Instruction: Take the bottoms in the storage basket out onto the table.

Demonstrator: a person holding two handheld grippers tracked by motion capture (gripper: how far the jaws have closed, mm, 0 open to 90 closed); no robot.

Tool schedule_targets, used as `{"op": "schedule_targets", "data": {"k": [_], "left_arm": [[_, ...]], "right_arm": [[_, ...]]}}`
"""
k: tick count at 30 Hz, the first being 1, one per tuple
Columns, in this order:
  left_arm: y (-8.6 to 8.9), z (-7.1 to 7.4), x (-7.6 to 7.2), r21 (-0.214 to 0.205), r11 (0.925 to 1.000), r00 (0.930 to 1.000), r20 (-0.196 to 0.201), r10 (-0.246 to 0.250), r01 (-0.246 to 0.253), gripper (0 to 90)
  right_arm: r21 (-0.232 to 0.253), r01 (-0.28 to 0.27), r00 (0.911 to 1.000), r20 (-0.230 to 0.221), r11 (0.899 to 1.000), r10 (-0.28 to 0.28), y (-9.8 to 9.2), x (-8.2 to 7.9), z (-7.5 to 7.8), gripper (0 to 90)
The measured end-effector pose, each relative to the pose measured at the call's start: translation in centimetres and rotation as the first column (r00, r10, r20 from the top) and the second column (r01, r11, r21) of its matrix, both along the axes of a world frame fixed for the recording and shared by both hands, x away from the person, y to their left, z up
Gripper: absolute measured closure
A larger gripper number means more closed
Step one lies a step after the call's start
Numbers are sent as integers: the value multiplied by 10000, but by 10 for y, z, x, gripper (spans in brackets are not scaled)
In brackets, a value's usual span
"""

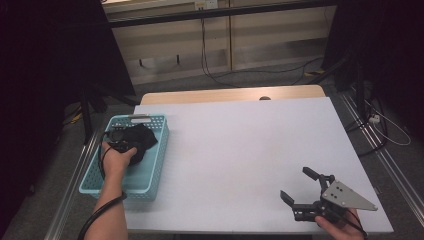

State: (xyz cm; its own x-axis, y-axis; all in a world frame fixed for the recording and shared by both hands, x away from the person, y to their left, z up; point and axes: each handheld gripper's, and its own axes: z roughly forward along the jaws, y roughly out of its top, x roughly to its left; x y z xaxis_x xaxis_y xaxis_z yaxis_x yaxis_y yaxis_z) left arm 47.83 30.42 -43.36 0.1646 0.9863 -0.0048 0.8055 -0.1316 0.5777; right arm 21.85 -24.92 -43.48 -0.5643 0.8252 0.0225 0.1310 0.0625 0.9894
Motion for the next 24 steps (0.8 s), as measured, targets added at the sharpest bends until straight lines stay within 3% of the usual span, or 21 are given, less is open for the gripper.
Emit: {"op": "schedule_targets", "data": {"k": [2,7,8,10,11,13,17,18,21,24], "left_arm": [[-1,1,-1,122,9999,10000,51,-44,43,543],[2,8,-3,-172,9998,9999,-153,29,-32,566],[4,10,-3,-215,9996,9994,-293,-160,154,566],[7,16,-5,-654,9979,9996,-297,6,-25,581],[11,24,-8,-1160,9932,9997,-248,4,-33,599],[13,30,-9,-1052,9944,9996,-250,-132,105,604],[15,51,-13,-1388,9900,9997,115,-234,248,613],[16,62,-15,-1514,9878,9989,338,-314,362,614],[16,74,-16,-1504,9871,9976,503,-475,546,614],[12,93,-19,-1774,9822,9926,1141,-418,618,613]], "right_arm": [[16,41,10000,-27,10000,-41,0,1,0,11],[-23,54,10000,-32,10000,-54,1,1,0,12],[-23,54,10000,-32,10000,-54,1,1,0,12],[-19,46,10000,11,10000,-46,1,0,0,12],[-36,9,10000,39,10000,-8,0,0,0,12],[-25,29,10000,26,10000,-29,0,0,0,12],[23,52,10000,-48,10000,-52,0,2,-1,11],[48,40,10000,-72,10000,-40,0,2,-1,11],[25,17,10000,-29,10000,-17,1,2,-1,11],[-16,-13,10000,9,10000,13,2,2,0,11]]}}
